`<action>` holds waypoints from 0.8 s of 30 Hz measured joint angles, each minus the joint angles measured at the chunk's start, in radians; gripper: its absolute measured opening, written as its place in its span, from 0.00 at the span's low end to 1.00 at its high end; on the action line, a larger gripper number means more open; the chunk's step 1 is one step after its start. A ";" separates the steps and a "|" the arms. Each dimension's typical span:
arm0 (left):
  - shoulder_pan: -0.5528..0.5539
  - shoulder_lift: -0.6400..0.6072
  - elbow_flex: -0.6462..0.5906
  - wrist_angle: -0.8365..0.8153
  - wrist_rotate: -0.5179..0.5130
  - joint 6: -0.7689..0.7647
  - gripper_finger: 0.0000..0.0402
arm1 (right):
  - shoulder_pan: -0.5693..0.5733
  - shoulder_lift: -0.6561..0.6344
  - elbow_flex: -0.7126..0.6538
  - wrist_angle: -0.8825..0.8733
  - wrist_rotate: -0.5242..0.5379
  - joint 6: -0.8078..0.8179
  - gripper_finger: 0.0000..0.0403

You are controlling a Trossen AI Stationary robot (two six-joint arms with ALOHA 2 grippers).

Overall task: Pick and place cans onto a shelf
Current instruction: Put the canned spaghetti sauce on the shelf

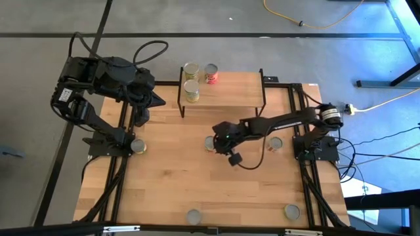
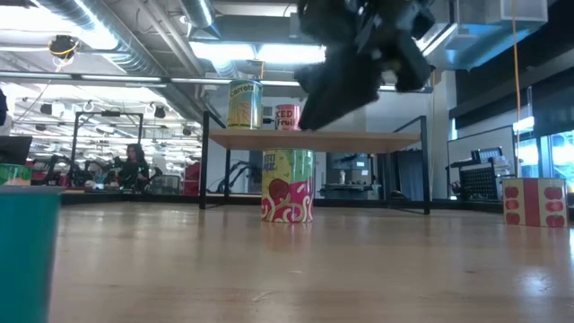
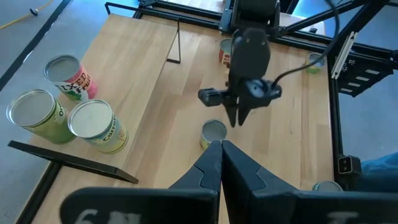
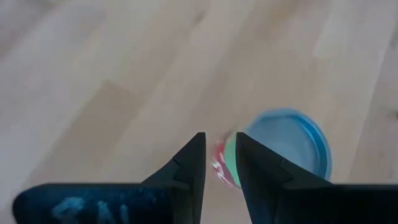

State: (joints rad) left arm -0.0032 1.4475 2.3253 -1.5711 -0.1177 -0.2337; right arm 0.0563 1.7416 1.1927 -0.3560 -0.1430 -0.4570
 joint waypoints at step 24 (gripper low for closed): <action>-0.001 0.000 0.000 0.000 0.000 0.000 0.00 | -0.012 0.086 0.003 0.037 0.093 -0.052 0.22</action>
State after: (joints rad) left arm -0.0040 1.4471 2.3253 -1.5711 -0.1173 -0.2337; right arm 0.0439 1.8271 1.1957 -0.3195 -0.0504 -0.5093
